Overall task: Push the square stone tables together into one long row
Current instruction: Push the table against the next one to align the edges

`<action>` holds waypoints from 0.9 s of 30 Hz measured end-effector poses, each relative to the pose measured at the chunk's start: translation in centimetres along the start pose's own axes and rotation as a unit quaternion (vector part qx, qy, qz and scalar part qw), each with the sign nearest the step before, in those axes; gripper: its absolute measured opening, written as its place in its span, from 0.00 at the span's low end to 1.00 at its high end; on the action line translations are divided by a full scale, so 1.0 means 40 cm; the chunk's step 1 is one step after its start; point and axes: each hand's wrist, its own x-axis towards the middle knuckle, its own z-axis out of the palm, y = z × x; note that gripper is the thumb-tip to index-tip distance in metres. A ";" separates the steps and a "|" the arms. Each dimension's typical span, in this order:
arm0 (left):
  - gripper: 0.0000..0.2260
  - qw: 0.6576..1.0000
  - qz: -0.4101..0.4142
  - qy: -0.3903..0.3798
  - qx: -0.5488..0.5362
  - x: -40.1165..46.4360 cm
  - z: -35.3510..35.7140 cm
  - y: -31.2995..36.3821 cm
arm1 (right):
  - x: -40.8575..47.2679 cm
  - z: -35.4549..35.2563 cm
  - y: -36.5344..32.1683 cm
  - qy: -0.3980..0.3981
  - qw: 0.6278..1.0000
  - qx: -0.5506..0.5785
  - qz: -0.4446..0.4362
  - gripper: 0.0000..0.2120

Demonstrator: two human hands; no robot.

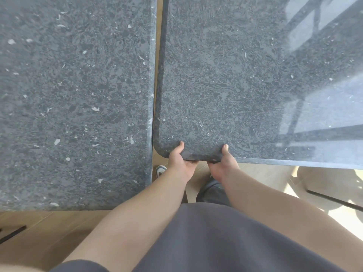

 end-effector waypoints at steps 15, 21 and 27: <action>0.23 0.999 0.012 -0.008 0.041 -0.007 -0.088 0.062 | -0.021 -0.022 0.019 -0.055 0.998 0.036 -0.024 0.21; 0.21 0.999 0.010 0.021 0.047 -0.007 -0.097 0.083 | -0.041 -0.009 0.015 -0.045 0.998 0.036 -0.003 0.27; 0.21 0.997 0.044 0.047 0.044 0.014 -0.084 0.097 | -0.035 0.019 0.045 0.014 1.000 -0.009 -0.006 0.29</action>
